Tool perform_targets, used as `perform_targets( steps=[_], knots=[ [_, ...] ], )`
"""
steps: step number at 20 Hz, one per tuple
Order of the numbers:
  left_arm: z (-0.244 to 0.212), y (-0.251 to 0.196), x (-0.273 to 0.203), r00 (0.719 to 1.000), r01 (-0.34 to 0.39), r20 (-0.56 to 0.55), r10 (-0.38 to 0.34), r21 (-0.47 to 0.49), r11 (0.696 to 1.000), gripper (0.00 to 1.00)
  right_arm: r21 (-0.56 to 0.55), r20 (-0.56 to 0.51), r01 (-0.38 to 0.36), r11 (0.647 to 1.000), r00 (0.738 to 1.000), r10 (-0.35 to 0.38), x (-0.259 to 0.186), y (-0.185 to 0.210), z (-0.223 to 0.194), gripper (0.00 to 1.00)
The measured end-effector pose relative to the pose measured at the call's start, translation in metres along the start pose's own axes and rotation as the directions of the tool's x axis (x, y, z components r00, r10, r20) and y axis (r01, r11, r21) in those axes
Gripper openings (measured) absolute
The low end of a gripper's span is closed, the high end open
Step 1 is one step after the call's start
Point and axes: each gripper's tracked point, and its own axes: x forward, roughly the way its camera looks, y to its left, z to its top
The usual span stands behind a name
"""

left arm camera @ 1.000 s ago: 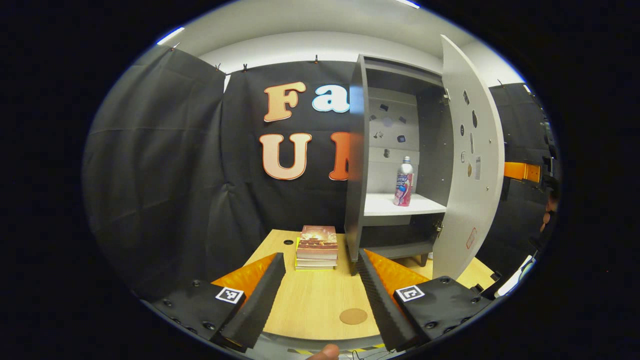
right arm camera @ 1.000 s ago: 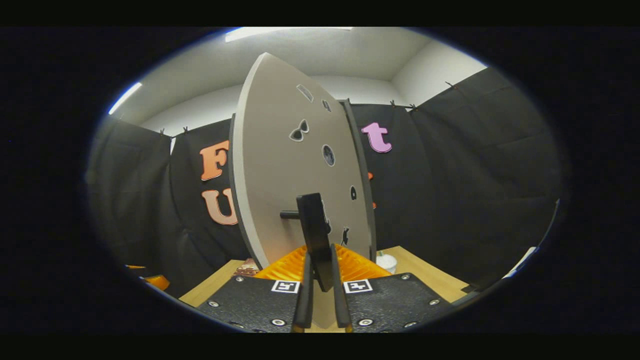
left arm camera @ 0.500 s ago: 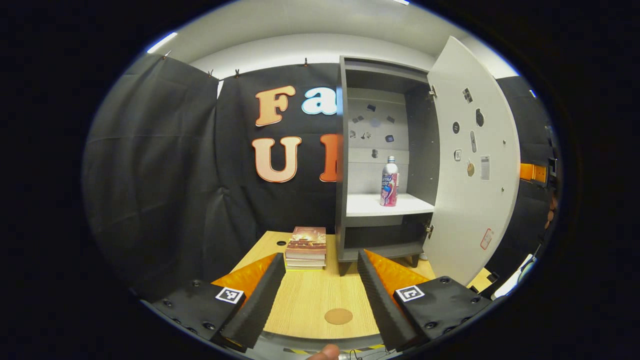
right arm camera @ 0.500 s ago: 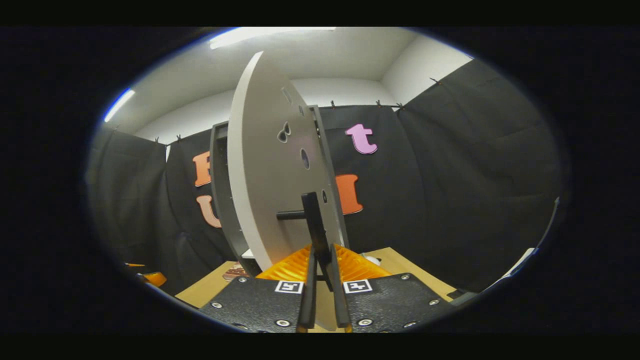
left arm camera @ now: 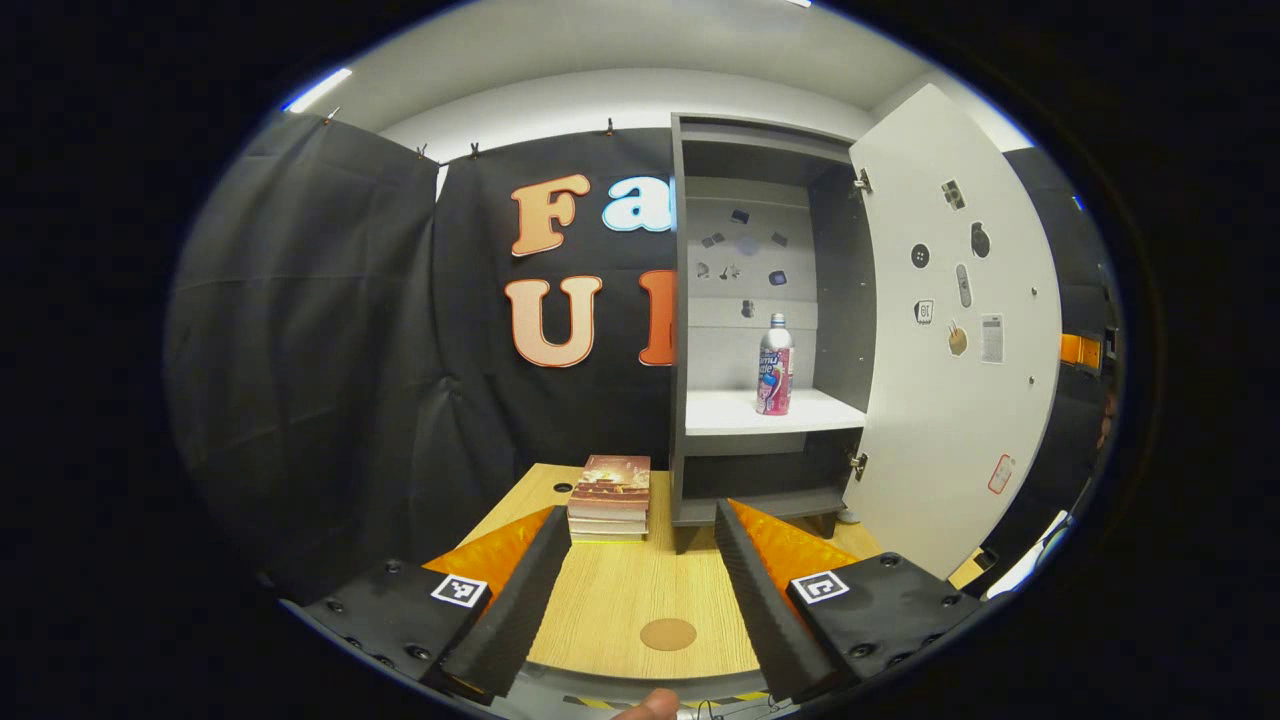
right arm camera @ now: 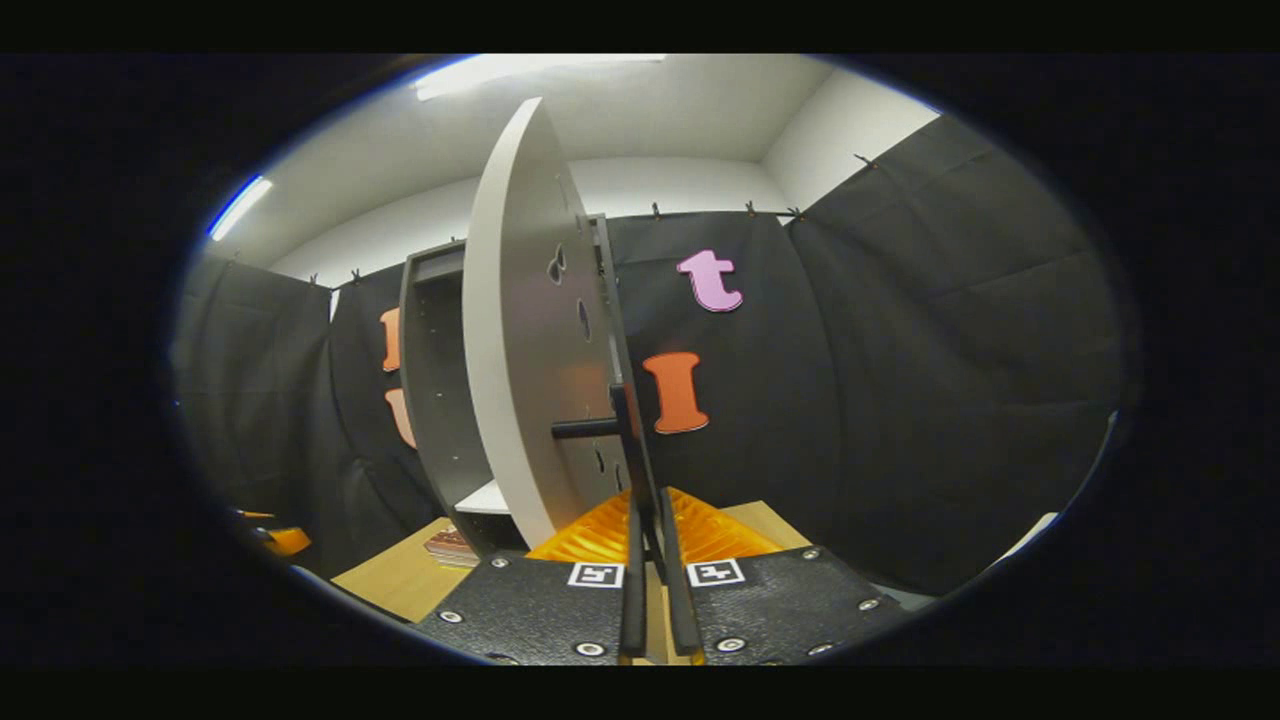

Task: Open the cabinet door with the right hand, grasp the bottle in the cabinet with the left hand and place it on the coaster, then close the cabinet door with the right hand.

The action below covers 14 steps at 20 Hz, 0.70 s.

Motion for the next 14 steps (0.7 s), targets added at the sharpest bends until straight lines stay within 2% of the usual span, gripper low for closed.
perform_targets(
  steps=[1, 2, 4, 7, 8, 9, 11, 13, 14],
  knots=[
    [0.001, -0.003, 0.002, 1.000, 0.006, 0.000, -0.006, 0.000, 1.000, 0.96, 0.003, 0.003, -0.005, 1.000, 1.000, 0.005, 0.000, -0.001, 0.000, 0.15],
    [0.004, -0.006, 0.003, 1.000, 0.008, 0.008, -0.008, -0.004, 1.000, 0.96, 0.007, 0.004, -0.012, 1.000, 1.000, 0.012, 0.001, -0.001, 0.000, 0.09],
    [0.004, -0.011, 0.007, 1.000, 0.018, 0.011, -0.018, -0.018, 1.000, 0.96, 0.015, 0.001, -0.020, 1.000, 1.000, 0.020, 0.000, 0.000, -0.001, 0.09],
    [-0.002, -0.023, 0.017, 0.999, 0.042, -0.008, -0.043, -0.032, 0.999, 0.96, -0.012, 0.006, 0.009, 1.000, 1.000, -0.009, -0.008, -0.004, -0.001, 0.09],
    [-0.003, -0.028, 0.022, 0.999, 0.051, -0.014, -0.052, -0.036, 0.998, 0.95, -0.020, 0.009, 0.020, 1.000, 1.000, -0.019, -0.011, -0.007, 0.001, 0.05],
    [-0.003, -0.034, 0.029, 0.998, 0.062, -0.017, -0.063, -0.038, 0.997, 0.95, -0.021, 0.016, 0.020, 1.000, 1.000, -0.020, -0.017, -0.008, 0.004, 0.09],
    [0.002, -0.045, 0.044, 0.996, 0.084, -0.011, -0.085, -0.035, 0.996, 0.96, -0.013, 0.030, 0.020, 1.000, 0.999, -0.020, -0.032, -0.007, 0.007, 0.09],
    [0.007, -0.061, 0.065, 0.994, 0.112, 0.000, -0.112, -0.027, 0.993, 0.95, -0.020, 0.044, 0.022, 1.000, 0.999, -0.021, -0.044, -0.004, 0.008, 0.20],
    [0.009, -0.072, 0.076, 0.992, 0.128, 0.005, -0.128, -0.021, 0.992, 0.96, -0.025, 0.049, 0.015, 1.000, 0.999, -0.013, -0.052, 0.003, 0.008, 0.00]
  ],
)
